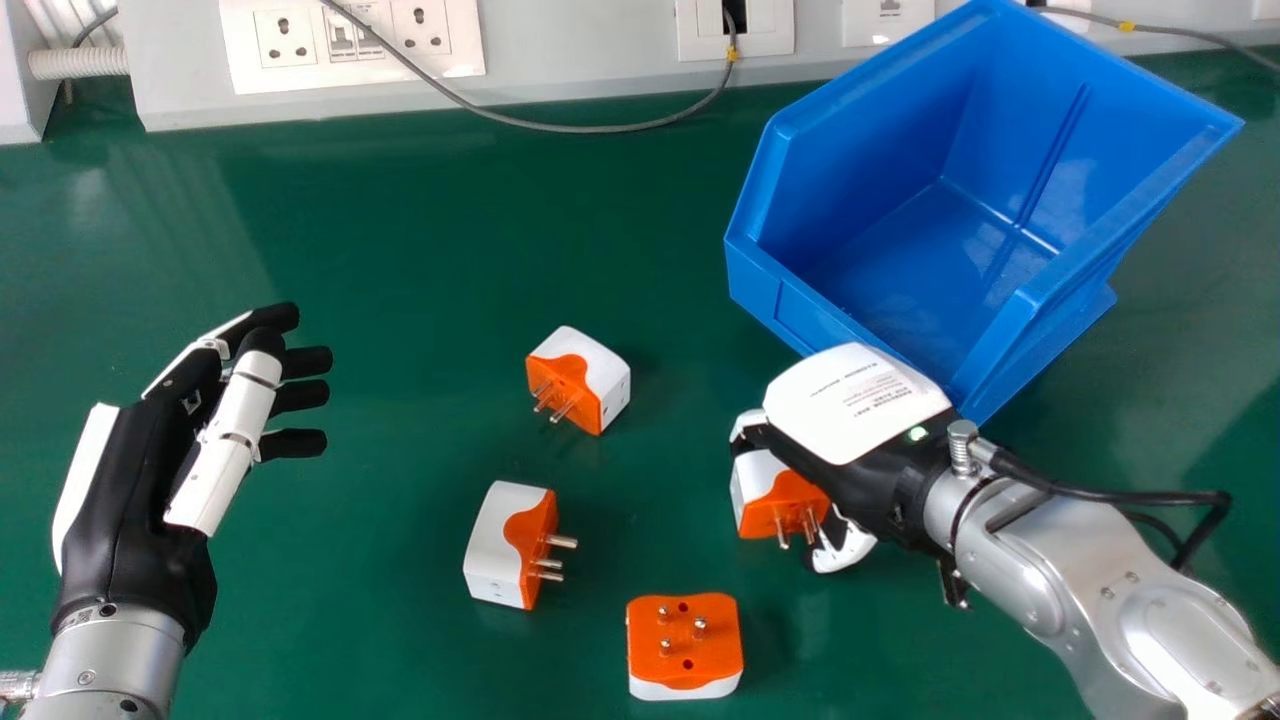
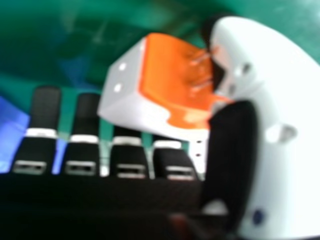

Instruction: Pick all objects and put in blue box

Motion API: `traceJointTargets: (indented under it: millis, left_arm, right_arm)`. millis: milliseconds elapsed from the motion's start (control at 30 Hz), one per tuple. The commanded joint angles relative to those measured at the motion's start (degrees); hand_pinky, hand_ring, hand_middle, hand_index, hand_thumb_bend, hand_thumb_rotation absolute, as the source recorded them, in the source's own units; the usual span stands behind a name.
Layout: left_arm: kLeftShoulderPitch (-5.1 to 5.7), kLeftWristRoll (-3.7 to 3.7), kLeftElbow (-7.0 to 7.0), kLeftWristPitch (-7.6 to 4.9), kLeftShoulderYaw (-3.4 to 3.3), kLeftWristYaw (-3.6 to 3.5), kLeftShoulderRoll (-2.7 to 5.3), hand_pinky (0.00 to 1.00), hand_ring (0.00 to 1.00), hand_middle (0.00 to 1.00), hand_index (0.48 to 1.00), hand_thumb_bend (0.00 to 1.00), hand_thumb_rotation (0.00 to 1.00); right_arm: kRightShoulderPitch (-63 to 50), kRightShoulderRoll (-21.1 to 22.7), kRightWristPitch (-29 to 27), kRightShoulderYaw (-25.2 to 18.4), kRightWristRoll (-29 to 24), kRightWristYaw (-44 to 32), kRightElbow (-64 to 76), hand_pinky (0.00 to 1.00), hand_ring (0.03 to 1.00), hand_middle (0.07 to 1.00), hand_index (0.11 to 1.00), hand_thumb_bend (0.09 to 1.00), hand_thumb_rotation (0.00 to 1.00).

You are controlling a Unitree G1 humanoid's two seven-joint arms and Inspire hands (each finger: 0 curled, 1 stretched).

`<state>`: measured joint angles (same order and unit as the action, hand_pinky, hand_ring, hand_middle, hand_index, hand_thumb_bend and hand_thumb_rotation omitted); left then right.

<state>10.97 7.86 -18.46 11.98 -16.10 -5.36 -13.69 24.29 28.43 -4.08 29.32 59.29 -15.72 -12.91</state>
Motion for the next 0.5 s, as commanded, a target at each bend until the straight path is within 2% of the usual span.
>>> traceJointTargets:
  millis: [0, 100, 167, 200, 233, 267, 300, 333, 367, 400, 467]
  left_arm:
    - [-0.04, -0.41, -1.46, -0.06, 0.04, 0.38, 0.3, 0.63, 0.73, 0.73, 0.796, 0.3, 0.72]
    - [-0.04, -0.58, -1.75, 0.06, 0.3, 0.67, 0.37, 0.63, 0.73, 0.74, 0.797, 0.3, 0.72]
    - [-0.09, -0.64, -1.75, 0.07, 0.38, 0.75, 0.41, 0.63, 0.73, 0.74, 0.797, 0.3, 0.72]
    - [-0.12, -0.67, -1.68, 0.02, 0.4, 0.75, 0.41, 0.63, 0.73, 0.74, 0.797, 0.3, 0.72]
    - [-0.19, -0.72, -1.61, 0.0, 0.43, 0.76, 0.41, 0.63, 0.73, 0.74, 0.797, 0.3, 0.72]
    - [-0.24, -0.76, -1.57, -0.01, 0.44, 0.76, 0.41, 0.63, 0.73, 0.74, 0.797, 0.3, 0.72]
    - [-0.24, -0.81, -1.61, 0.0, 0.46, 0.76, 0.42, 0.63, 0.73, 0.74, 0.797, 0.3, 0.72]
    - [-0.2, -0.89, -1.73, 0.02, 0.52, 0.75, 0.44, 0.63, 0.73, 0.74, 0.797, 0.3, 0.72]
    - [-0.17, -0.95, -1.79, -0.01, 0.55, 0.73, 0.45, 0.63, 0.73, 0.74, 0.797, 0.3, 0.72]
    - [-0.15, -0.99, -1.83, -0.03, 0.57, 0.73, 0.46, 0.63, 0.73, 0.74, 0.798, 0.29, 0.72]
    - [-0.26, -1.08, -1.64, -0.12, 0.61, 0.76, 0.42, 0.63, 0.73, 0.74, 0.798, 0.29, 0.72]
  right_arm:
    - [1.5, -0.4, 0.8, 0.7, 1.1, 0.5, -0.3, 0.63, 0.747, 0.783, 0.741, 0.383, 0.0]
    - [1.6, -1.1, 1.8, 1.1, 2.1, 2.4, -1.1, 0.61, 0.717, 0.748, 0.709, 0.441, 0.0]
    - [1.0, -1.3, 1.1, 0.5, 1.3, 5.1, -1.4, 0.61, 0.717, 0.748, 0.709, 0.441, 0.0]
    - [0.8, -1.3, 0.1, 0.3, 0.8, 7.4, -2.0, 0.55, 0.65, 0.689, 0.676, 0.456, 0.0]
    - [0.8, -1.3, -1.0, 0.2, 0.6, 9.9, -2.8, 0.55, 0.65, 0.689, 0.676, 0.456, 0.0]
    - [0.8, -1.2, -1.7, 0.2, 0.5, 11.6, -3.5, 0.44, 0.529, 0.572, 0.637, 0.467, 0.02]
    - [0.9, -1.2, -2.3, 0.2, 0.3, 12.7, -4.1, 0.44, 0.529, 0.572, 0.637, 0.467, 0.02]
    - [1.0, -1.1, -2.4, 0.3, 0.4, 12.7, -4.1, 0.37, 0.445, 0.499, 0.604, 0.476, 0.04]
    - [1.1, -1.0, -2.5, 0.3, 0.4, 12.7, -4.1, 0.37, 0.445, 0.499, 0.604, 0.476, 0.04]
    - [1.1, -1.0, -2.5, 0.4, 0.5, 12.7, -4.0, 0.32, 0.387, 0.451, 0.578, 0.483, 0.06]
    - [1.1, -0.7, -2.4, 0.4, 0.5, 11.7, -3.5, 0.3, 0.366, 0.447, 0.563, 0.492, 0.04]
